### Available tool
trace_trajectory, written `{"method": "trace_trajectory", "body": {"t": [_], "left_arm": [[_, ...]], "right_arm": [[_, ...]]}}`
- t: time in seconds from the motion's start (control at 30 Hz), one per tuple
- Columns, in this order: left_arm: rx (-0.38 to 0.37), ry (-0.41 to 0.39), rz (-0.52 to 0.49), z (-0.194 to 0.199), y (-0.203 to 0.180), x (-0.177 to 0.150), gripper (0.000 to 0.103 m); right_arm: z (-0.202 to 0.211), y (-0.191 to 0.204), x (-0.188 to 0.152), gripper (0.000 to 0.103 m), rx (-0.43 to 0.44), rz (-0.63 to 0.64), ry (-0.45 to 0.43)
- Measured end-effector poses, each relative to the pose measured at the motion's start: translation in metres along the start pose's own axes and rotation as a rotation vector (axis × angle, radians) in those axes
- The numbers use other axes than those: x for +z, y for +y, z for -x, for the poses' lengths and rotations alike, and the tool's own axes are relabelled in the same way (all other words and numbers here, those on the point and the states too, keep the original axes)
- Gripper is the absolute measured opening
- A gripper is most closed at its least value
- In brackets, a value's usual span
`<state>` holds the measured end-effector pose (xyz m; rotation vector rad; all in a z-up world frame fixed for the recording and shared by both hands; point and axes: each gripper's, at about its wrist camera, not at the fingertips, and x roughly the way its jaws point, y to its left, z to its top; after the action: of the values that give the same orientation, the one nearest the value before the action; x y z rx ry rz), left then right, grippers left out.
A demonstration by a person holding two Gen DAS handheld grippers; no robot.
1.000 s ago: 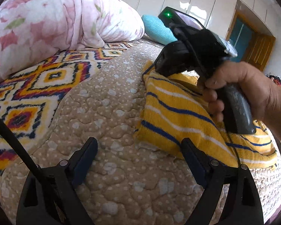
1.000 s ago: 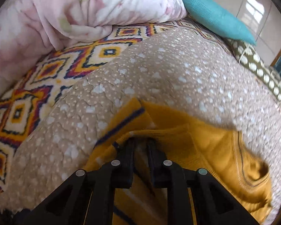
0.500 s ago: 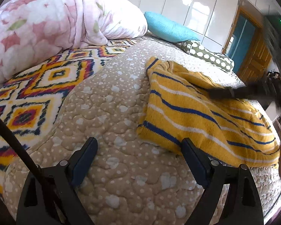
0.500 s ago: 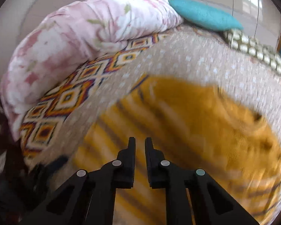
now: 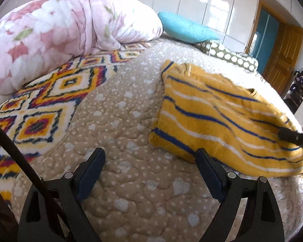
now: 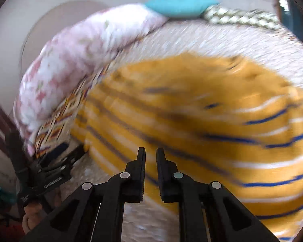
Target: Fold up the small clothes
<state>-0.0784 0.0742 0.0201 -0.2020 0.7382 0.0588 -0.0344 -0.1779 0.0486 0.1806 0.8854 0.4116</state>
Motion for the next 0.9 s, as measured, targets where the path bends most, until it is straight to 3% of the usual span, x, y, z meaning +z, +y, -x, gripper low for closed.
{"method": "trace_trajectory", "body": {"t": [0.27,0.43,0.53,0.57,0.63,0.7,0.9], "left_arm": [[-0.061,-0.050,-0.037,0.035,-0.021,0.024,0.090],[-0.055,0.025,-0.182,0.000,-0.055,0.046,0.090],[-0.001,0.125,-0.141,-0.039,-0.052,0.053,0.090],[0.005,0.171,-0.113,-0.052,-0.048,0.053,0.090],[-0.024,0.249,-0.048,-0.072,-0.036,0.048,0.091],[-0.047,0.223,-0.052,-0.071,-0.032,0.046,0.093],[-0.050,0.188,-0.076,-0.069,-0.037,0.040,0.096]], "right_arm": [[0.032,-0.106,-0.015,0.012,-0.118,-0.234,-0.073],[0.052,-0.126,-0.030,0.011,-0.039,-0.321,-0.143],[0.073,-0.131,-0.039,0.013,-0.059,-0.335,-0.175],[0.079,-0.132,-0.042,0.015,-0.055,-0.344,-0.182],[0.094,-0.139,-0.050,0.029,-0.067,-0.364,-0.199],[0.106,-0.148,-0.058,0.053,-0.080,-0.386,-0.221],[0.109,-0.173,-0.085,0.056,-0.025,-0.506,-0.209]]}}
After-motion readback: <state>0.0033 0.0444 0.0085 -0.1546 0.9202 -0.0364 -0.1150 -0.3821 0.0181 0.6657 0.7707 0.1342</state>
